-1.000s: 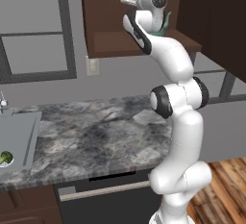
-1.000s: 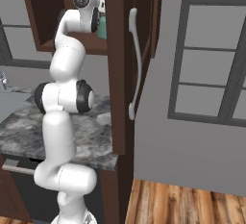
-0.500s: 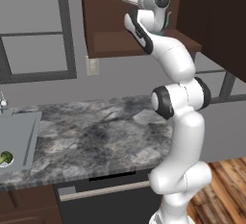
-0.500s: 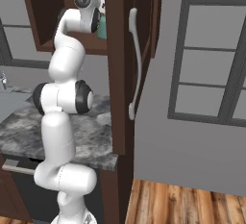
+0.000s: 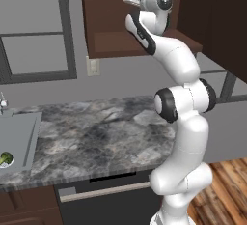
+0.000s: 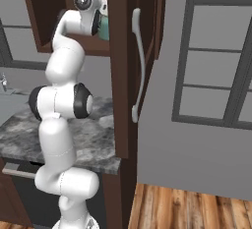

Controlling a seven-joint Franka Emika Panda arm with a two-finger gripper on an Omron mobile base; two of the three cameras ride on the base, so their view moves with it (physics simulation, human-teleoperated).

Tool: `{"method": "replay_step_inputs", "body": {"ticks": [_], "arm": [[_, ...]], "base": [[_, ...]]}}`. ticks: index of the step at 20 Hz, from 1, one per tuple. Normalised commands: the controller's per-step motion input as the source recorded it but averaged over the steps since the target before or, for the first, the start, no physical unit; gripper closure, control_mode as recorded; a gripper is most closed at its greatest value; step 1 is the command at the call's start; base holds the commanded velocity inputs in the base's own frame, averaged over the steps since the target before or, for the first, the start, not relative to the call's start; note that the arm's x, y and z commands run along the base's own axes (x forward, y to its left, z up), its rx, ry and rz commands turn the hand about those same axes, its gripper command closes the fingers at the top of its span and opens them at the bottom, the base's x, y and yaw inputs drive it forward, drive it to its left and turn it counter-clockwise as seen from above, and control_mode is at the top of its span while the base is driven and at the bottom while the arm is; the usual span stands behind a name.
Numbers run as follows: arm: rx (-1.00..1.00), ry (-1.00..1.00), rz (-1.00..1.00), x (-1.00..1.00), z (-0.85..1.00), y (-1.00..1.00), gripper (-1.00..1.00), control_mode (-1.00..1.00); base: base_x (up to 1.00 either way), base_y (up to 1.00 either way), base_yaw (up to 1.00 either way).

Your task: Open the cabinet, pick the kettle from the cabinet, and place it in the sink.

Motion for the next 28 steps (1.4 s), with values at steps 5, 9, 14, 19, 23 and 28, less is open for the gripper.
{"method": "replay_step_inputs", "body": {"ticks": [5, 9, 14, 19, 23, 28], "arm": [[0.01, -0.06, -0.01, -0.28, -0.15, 0.05, 1.00, -1.00], [0.00, -0.01, -0.03, -0.27, -0.08, 0.00, 1.00, -1.00], [0.00, -0.02, -0.04, -0.31, -0.01, 0.00, 1.00, -1.00], [0.00, 0.00, -0.03, -0.39, 0.00, 0.00, 1.00, -1.00], [0.00, 0.00, -0.03, -0.45, 0.00, 0.00, 1.00, -1.00], [0.01, -0.02, -0.03, -0.46, 0.00, 0.00, 1.00, -1.00]], "base": [[0.00, 0.00, 0.00], [0.00, 0.00, 0.00], [0.00, 0.00, 0.00], [0.00, 0.00, 0.00], [0.00, 0.00, 0.00], [0.00, 0.00, 0.00]]}}
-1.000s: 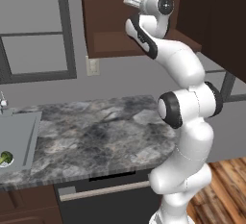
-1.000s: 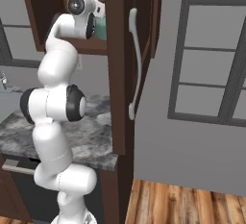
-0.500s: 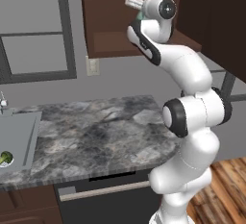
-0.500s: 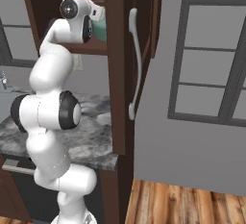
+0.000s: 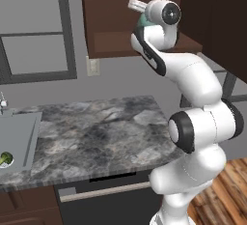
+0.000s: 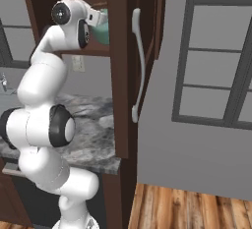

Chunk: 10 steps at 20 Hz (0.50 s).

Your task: Open the cabinet, pick the kettle from the cabinet, and place it in the sink.

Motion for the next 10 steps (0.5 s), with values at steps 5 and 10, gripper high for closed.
{"method": "replay_step_inputs", "body": {"ticks": [5, 10], "arm": [[0.02, -0.02, -0.01, -0.47, 0.00, 0.00, 1.00, -1.00], [0.05, 0.00, -0.01, -0.52, 0.02, 0.00, 1.00, -1.00]], "base": [[0.00, 0.00, 0.00], [0.00, 0.00, 0.00]]}}
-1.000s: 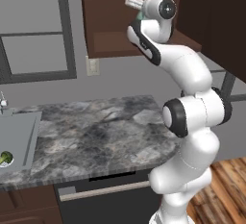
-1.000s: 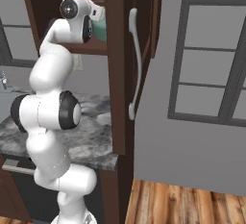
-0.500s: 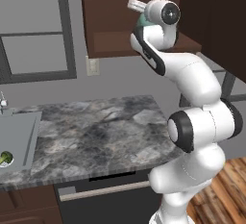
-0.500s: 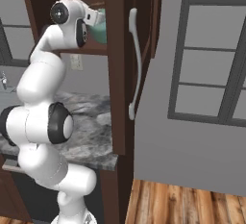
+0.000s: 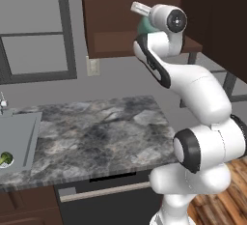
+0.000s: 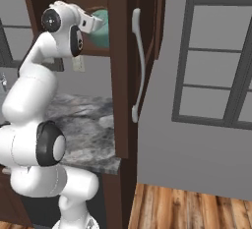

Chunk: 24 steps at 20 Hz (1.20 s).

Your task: Open the cabinet, pick the kettle from the cabinet, and place it in the sink.

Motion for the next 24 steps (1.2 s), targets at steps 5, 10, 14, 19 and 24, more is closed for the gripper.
{"method": "replay_step_inputs", "body": {"ticks": [5, 10, 14, 19, 24], "arm": [[0.03, 0.00, -0.02, -0.56, 0.05, 0.00, 1.00, -1.00], [0.01, 0.00, -0.01, -0.53, 0.09, 0.00, 1.00, -1.00], [0.03, 0.00, 0.00, -0.59, 0.06, 0.00, 1.00, -1.00], [0.01, 0.00, 0.00, -0.54, 0.00, 0.00, 1.00, -1.00], [0.00, 0.00, 0.00, -0.55, -0.14, 0.01, 1.00, -1.00]], "base": [[0.00, 0.00, 0.00], [0.00, 0.00, 0.00], [0.00, 0.00, 0.00], [0.00, 0.00, 0.00], [0.00, 0.00, 0.00]]}}
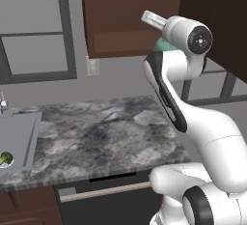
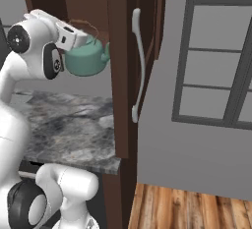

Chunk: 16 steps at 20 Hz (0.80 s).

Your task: Open the cabinet, pick the kettle from the cabinet, and place it in the sink.

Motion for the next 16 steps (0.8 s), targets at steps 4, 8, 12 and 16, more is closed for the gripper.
{"method": "replay_step_inputs", "body": {"ticks": [4, 8, 12, 16], "arm": [[0.00, 0.08, 0.00, -0.48, -0.27, 0.03, 1.00, -1.00], [0.00, 0.17, 0.00, -0.39, -0.34, 0.03, 1.00, -1.00], [0.00, 0.14, 0.00, -0.40, -0.33, 0.04, 1.00, -1.00], [0.00, 0.05, 0.00, -0.41, -0.38, 0.05, 1.00, -1.00]], "base": [[0.00, 0.00, 0.00], [0.00, 0.00, 0.00], [0.00, 0.00, 0.00], [0.00, 0.00, 0.00]]}}
